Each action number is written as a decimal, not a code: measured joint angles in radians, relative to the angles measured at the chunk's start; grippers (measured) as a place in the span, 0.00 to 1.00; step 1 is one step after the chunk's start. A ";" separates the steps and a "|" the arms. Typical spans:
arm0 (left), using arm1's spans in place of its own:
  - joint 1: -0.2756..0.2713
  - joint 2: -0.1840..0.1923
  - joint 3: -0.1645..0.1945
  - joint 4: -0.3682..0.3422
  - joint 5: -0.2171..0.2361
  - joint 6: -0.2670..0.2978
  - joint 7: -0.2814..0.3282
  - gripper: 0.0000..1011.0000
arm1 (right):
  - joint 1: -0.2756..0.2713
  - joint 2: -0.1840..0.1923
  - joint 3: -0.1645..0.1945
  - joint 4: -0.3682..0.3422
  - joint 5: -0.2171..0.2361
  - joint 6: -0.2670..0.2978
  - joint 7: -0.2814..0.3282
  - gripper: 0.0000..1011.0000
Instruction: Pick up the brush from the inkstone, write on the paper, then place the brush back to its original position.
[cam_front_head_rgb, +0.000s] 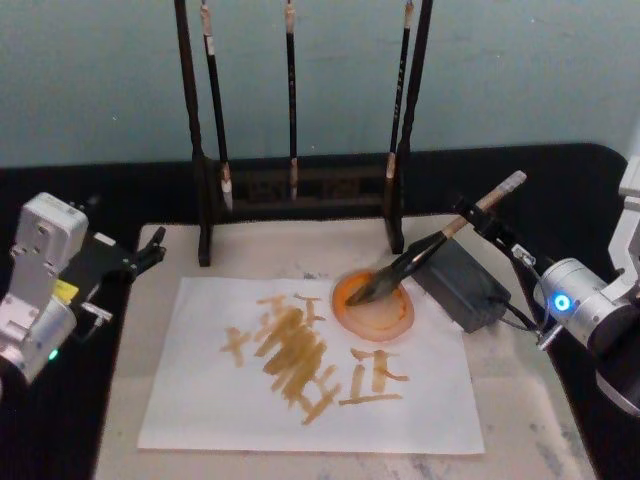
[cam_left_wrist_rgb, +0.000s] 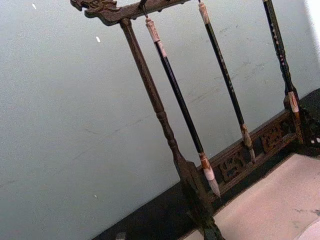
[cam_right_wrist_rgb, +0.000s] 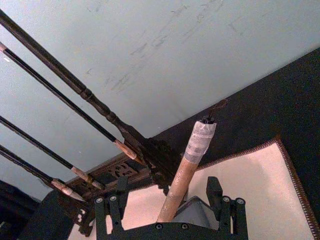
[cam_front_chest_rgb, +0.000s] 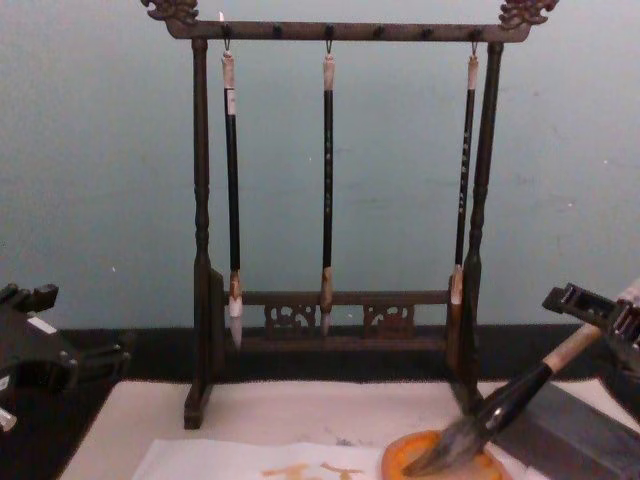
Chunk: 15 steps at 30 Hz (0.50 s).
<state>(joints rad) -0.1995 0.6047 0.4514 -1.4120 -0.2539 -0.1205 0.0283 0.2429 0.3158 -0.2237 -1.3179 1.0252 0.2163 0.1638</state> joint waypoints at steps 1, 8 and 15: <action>0.000 0.000 0.000 0.000 0.000 0.000 0.000 1.00 | 0.001 0.002 -0.003 0.001 0.004 -0.001 0.002 0.99; 0.000 0.000 0.000 0.000 0.000 0.000 0.000 1.00 | 0.002 0.011 -0.015 0.003 0.013 -0.007 0.004 0.99; 0.000 0.000 0.000 0.000 0.000 0.000 0.000 1.00 | 0.001 0.010 -0.013 0.002 0.013 -0.006 0.004 0.99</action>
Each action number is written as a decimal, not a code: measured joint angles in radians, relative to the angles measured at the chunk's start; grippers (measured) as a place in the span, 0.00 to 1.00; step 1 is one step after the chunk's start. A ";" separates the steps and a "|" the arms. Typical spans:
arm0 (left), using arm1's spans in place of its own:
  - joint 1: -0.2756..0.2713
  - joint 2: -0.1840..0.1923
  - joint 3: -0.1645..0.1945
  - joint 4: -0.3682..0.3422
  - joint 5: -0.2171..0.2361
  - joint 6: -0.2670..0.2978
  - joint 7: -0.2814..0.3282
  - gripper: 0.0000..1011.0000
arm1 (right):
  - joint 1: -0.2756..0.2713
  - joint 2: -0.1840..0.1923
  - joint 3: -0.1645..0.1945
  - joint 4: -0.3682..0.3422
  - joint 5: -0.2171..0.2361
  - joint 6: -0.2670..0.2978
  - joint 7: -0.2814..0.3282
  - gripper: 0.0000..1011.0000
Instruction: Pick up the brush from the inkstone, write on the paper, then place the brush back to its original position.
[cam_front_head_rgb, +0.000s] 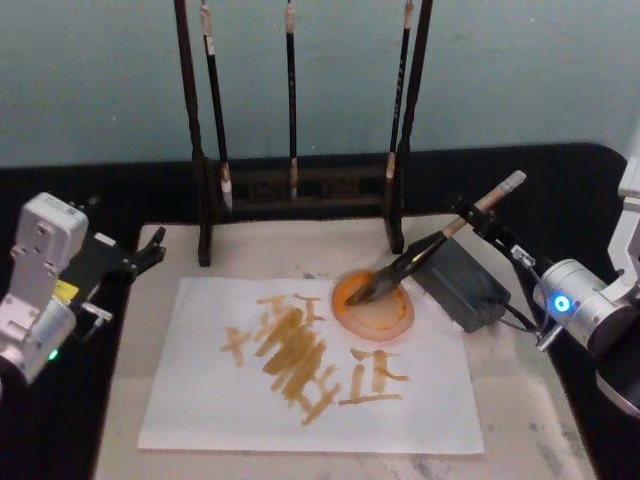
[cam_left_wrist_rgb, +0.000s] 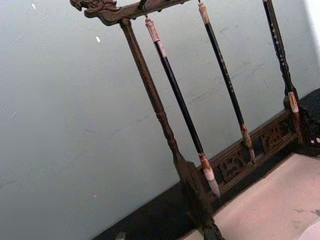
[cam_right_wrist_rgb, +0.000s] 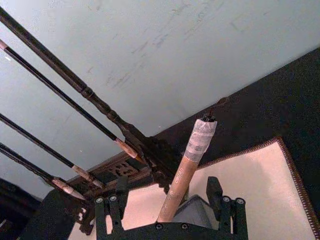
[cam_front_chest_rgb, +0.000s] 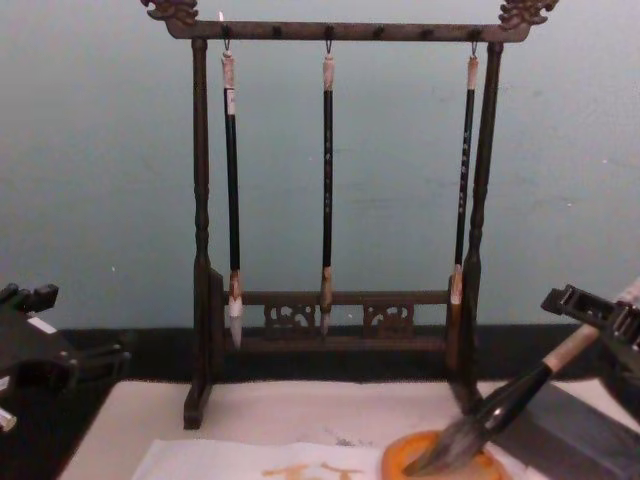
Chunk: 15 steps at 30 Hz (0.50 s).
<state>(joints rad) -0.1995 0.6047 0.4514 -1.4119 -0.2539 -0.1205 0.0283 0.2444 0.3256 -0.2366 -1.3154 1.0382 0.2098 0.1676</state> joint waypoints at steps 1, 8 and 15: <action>0.000 0.000 0.000 0.000 0.000 0.000 0.000 1.00 | 0.000 0.000 0.000 0.000 0.000 0.000 0.000 0.99; 0.000 0.000 0.000 0.000 0.000 0.000 0.000 1.00 | 0.000 -0.001 0.001 -0.001 -0.001 0.001 0.000 0.87; 0.000 0.000 0.000 0.000 0.000 0.000 0.000 1.00 | -0.001 -0.001 0.002 -0.001 -0.001 0.001 0.000 0.65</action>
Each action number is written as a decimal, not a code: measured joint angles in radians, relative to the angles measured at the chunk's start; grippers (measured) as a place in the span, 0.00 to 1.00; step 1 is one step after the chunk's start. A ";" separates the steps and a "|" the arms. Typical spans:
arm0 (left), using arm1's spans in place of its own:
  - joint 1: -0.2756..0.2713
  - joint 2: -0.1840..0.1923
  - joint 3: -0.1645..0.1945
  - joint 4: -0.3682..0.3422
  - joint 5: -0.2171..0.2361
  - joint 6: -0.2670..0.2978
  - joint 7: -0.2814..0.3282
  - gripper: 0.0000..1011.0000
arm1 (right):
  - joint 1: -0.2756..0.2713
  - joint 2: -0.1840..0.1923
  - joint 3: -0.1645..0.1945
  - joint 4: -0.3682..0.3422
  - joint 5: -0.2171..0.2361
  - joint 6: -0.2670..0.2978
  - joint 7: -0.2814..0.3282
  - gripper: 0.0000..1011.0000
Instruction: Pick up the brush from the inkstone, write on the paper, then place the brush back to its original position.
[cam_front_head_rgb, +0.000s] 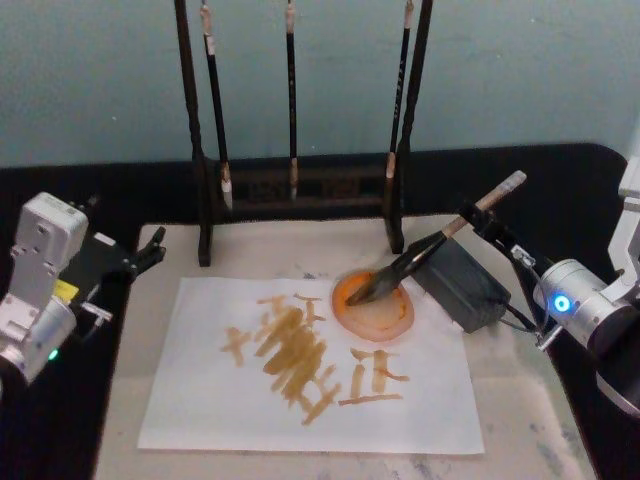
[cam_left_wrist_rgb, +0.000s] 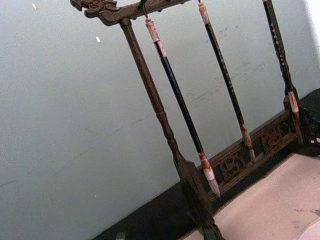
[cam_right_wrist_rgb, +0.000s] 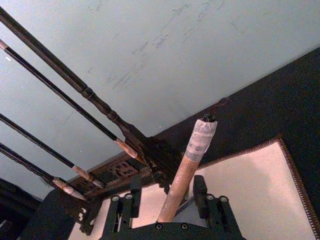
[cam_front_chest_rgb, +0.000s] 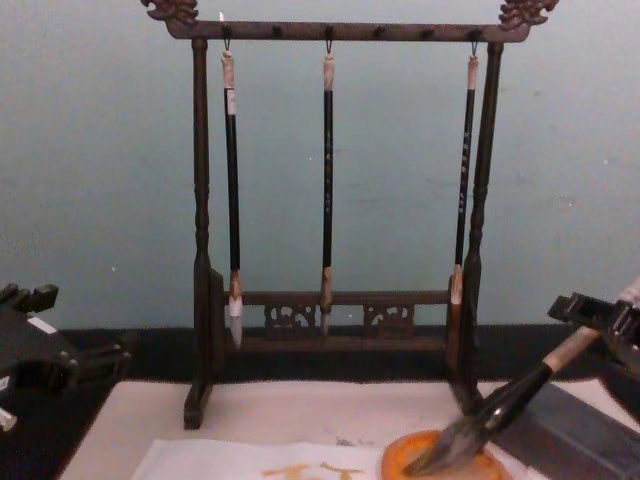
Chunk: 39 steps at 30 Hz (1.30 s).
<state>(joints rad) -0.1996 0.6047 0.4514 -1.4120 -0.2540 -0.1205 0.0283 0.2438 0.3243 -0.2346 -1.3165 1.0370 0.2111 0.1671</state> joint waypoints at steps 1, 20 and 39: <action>0.000 0.000 0.000 0.000 0.000 0.000 0.000 1.00 | 0.000 0.000 0.000 0.000 0.000 0.000 0.000 0.65; 0.000 0.000 0.000 0.000 0.000 0.000 0.000 1.00 | 0.000 0.000 0.001 0.000 -0.001 0.000 0.000 0.18; 0.000 0.000 0.000 0.000 0.000 0.000 0.000 1.00 | 0.000 0.002 -0.003 -0.002 -0.001 -0.004 0.000 0.18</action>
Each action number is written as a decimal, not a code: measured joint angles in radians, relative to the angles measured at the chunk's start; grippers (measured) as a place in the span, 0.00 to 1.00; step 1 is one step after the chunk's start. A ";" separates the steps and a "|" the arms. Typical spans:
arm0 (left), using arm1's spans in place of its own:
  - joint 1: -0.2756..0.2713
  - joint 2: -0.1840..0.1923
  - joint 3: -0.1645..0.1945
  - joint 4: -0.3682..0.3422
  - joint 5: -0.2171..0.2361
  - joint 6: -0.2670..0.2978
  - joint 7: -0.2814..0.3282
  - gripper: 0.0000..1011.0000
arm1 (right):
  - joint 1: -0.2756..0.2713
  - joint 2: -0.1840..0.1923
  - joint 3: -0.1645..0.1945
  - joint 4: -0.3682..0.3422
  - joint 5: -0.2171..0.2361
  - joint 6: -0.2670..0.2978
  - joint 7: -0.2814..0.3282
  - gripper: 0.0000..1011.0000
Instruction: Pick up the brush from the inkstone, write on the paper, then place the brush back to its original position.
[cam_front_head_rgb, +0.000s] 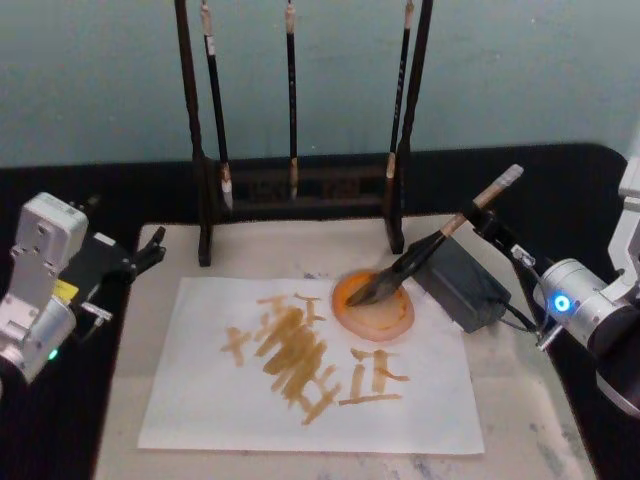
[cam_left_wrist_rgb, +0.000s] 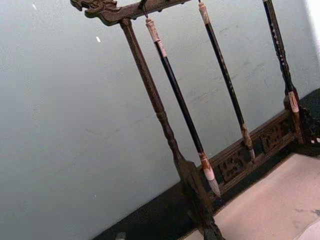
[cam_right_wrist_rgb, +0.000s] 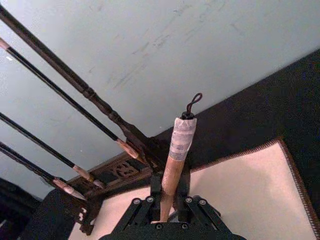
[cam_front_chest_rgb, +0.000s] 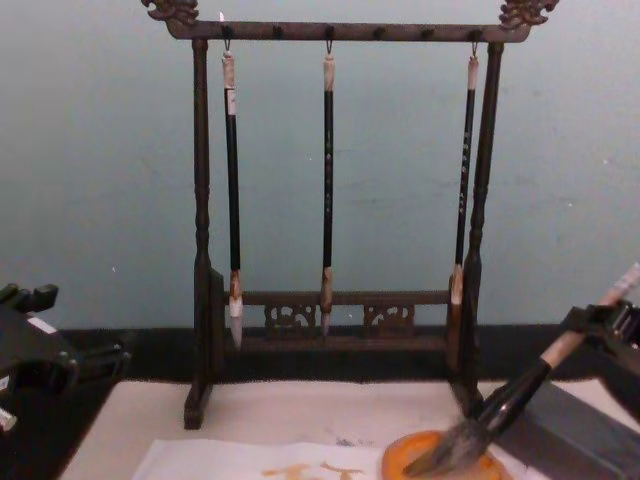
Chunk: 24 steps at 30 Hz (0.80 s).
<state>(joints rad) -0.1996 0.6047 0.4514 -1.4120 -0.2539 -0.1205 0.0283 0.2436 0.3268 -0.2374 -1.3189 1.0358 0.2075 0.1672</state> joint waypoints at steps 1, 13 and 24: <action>0.000 0.000 0.000 0.000 0.000 0.000 0.000 1.00 | 0.000 0.001 -0.002 -0.003 0.000 -0.003 0.001 0.18; 0.000 0.000 0.000 0.000 0.000 0.000 0.000 1.00 | -0.004 0.031 -0.023 -0.066 0.027 -0.035 0.022 0.17; 0.000 0.000 0.000 0.000 0.000 0.000 0.000 1.00 | -0.005 0.082 -0.066 -0.134 0.012 -0.067 0.065 0.17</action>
<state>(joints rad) -0.1995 0.6047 0.4513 -1.4120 -0.2539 -0.1205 0.0283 0.2386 0.4084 -0.3030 -1.4525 1.0480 0.1405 0.2327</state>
